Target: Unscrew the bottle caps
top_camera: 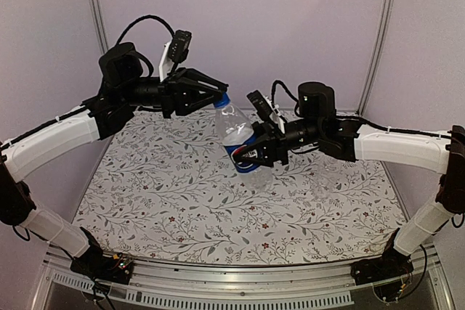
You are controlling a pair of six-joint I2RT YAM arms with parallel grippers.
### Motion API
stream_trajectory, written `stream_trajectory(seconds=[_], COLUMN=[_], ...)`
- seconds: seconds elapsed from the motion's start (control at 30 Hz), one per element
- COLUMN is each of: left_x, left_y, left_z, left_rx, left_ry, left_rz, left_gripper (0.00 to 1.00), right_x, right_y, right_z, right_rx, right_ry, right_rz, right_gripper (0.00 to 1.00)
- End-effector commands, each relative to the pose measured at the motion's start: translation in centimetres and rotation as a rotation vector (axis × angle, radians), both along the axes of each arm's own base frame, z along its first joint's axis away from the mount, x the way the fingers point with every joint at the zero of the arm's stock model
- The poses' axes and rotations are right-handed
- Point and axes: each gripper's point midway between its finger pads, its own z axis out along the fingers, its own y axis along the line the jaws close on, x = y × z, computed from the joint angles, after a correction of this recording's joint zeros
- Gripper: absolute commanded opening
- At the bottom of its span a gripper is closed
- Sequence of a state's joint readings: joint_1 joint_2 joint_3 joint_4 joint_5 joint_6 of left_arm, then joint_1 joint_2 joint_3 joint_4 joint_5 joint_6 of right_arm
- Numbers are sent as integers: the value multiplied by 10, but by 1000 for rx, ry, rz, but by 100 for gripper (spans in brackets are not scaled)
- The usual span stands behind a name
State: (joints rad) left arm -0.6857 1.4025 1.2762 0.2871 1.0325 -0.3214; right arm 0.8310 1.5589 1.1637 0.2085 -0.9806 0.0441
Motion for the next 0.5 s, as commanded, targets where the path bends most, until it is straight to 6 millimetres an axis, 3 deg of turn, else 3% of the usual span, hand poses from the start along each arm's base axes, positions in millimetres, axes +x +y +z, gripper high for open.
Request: stream_trajectory(seconds=[0.0, 0.1, 0.3, 0.47], left_x=[4, 12, 26, 50], left_y=[-5, -5, -9, -10], left_z=[-16, -19, -25, -33], left_rx=[46, 62, 84, 111], left_ry=[27, 39, 102, 195], left_rz=[22, 93, 225, 448], left_gripper=[10, 0, 0, 0], right_x=[19, 34, 60, 87], right_y=[1, -2, -7, -14], right_z=[4, 4, 9, 6], right_rx=[-13, -26, -50, -83], right_ry=[-1, -7, -35, -77], right_rz=[-117, -199, -339, -498], right_gripper=[40, 39, 38, 36])
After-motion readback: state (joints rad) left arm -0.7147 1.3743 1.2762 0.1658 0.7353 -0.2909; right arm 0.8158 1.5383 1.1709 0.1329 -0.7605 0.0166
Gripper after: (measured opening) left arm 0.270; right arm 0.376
